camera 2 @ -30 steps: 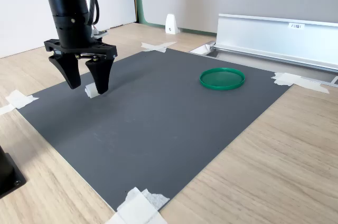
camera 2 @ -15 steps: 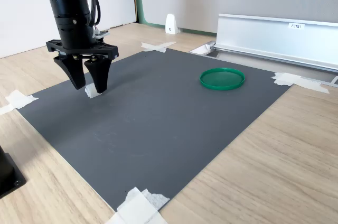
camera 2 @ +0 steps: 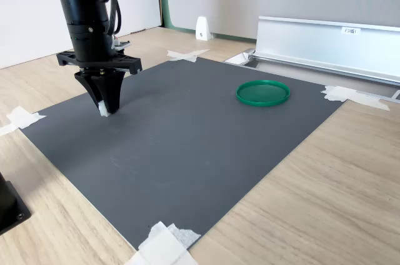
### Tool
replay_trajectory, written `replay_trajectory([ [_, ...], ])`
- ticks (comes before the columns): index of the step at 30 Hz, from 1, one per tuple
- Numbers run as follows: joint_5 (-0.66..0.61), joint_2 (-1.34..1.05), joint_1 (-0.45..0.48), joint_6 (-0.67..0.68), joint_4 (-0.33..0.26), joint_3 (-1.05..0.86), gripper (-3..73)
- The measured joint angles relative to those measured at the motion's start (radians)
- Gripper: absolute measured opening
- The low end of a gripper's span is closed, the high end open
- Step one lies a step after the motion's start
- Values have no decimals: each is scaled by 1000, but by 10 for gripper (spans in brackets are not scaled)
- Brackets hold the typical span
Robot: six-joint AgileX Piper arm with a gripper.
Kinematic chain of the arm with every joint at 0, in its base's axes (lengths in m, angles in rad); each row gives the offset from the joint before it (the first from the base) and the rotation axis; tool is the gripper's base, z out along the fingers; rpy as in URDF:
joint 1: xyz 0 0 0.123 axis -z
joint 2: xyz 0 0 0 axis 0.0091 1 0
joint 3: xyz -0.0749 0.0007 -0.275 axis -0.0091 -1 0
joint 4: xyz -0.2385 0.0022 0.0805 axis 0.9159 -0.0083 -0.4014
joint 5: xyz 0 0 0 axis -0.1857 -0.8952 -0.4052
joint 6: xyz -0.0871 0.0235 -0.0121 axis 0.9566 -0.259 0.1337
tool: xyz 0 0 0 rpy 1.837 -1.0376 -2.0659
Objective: Grasp a white terminal and put it on the green lid.
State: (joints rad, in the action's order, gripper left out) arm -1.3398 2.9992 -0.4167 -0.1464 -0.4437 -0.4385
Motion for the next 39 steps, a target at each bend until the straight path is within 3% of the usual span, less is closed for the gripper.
replay_trajectory([
  [5, -47, -12, 96, 50, -8, 50, 91],
  [14, -139, -8, 349, 336, -15, 240, 91],
  [21, -143, 128, 521, 458, -15, 451, 91],
  [31, -144, 371, 592, 534, -8, 708, 91],
  [39, -170, 457, 594, 554, -15, 735, 91],
])
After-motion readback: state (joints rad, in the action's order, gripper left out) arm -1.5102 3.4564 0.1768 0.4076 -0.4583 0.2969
